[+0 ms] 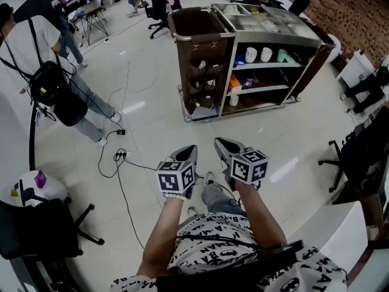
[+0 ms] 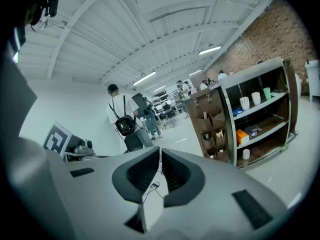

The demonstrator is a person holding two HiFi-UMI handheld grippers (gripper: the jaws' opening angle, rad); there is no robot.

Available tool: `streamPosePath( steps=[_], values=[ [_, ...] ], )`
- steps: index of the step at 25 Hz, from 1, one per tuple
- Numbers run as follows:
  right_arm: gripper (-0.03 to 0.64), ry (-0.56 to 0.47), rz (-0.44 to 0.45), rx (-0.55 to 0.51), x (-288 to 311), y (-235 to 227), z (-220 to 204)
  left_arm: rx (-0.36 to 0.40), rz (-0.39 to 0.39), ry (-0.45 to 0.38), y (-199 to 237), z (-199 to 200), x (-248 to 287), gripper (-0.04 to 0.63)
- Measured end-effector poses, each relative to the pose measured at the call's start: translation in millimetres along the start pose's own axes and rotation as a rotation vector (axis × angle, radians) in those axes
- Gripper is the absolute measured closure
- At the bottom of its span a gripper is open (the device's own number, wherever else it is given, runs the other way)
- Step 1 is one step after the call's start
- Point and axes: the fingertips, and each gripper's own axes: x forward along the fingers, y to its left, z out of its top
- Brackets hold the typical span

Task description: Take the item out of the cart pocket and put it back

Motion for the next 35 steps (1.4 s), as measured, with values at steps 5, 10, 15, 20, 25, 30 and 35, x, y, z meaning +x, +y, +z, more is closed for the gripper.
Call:
streamPosePath(
  steps=[5,10,15,20,25,30,35],
  values=[
    [0.536,-0.008,-0.058,-0.027,29.2,-24.6,12.8,0.016,0.004,0.011,13.8,12.2,19.5,0.594],
    [0.421,-0.014,-0.082,-0.030,82.4,-65.4,42.0,0.033,0.022,0.020,40.8,38.2,60.1,0.594],
    [0.387,-0.047,-0.114,-0.044,138.8,-112.3,90.8,0.048,0.023,0.021,64.7,82.5,116.6,0.594],
    [0.387,-0.036,-0.139,-0.053,191.2,-168.5,126.1,0.043,0.018,0.034,85.6,117.8,179.4,0.594],
    [0.388,0.029,-0.164,-0.081,240.7,-219.5,142.5,0.031,0.029,0.044,101.6,145.7,231.6,0.594],
    [0.390,0.105,-0.142,-0.104,294.1,-247.0,141.4,0.016,0.049,0.046,123.4,164.4,269.7,0.594],
    [0.390,0.147,-0.156,-0.114,333.8,-266.8,137.6,-0.003,0.074,0.056,146.0,170.9,289.6,0.594]
  ],
)
